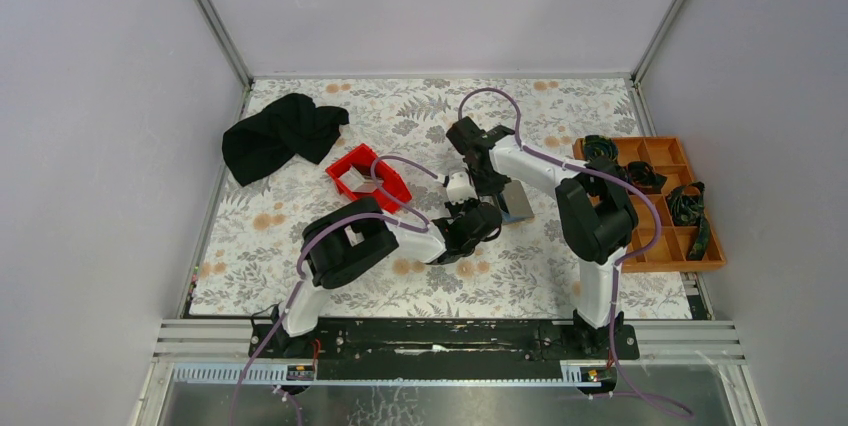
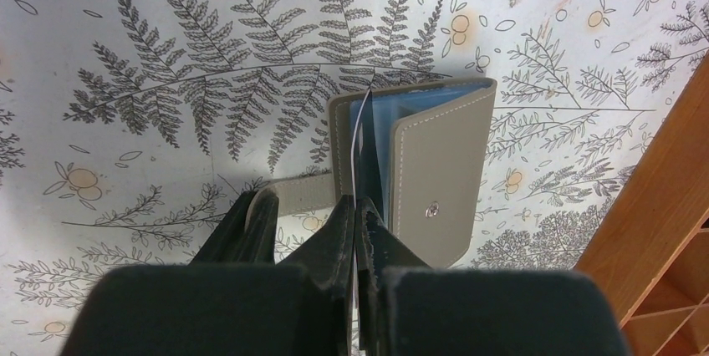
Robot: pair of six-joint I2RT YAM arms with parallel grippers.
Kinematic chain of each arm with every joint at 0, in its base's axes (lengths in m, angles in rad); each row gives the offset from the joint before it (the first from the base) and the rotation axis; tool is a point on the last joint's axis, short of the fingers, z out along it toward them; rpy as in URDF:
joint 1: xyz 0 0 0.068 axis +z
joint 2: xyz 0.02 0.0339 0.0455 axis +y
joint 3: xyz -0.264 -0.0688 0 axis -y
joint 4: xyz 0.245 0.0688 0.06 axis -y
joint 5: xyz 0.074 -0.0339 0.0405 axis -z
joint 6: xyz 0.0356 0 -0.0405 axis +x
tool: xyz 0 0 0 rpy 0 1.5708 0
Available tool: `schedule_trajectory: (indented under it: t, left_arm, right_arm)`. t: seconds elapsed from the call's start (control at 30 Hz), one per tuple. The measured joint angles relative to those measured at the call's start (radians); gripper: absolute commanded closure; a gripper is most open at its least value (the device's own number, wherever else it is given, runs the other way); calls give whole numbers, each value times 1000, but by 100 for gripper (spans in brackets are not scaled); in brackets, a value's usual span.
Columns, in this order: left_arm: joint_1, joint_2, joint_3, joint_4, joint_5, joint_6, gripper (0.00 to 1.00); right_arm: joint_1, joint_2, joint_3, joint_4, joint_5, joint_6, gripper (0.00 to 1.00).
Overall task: Put the credit cards into the card holder
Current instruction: Open the card holder at the center of the board.
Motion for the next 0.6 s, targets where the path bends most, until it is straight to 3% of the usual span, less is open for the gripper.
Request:
schedule_trajectory:
  t: [0.6]
  left_arm:
    - [5,-4,-15,15,10,-18,90]
  right_arm:
    - [2,-16,-44,-39,104,-5,100]
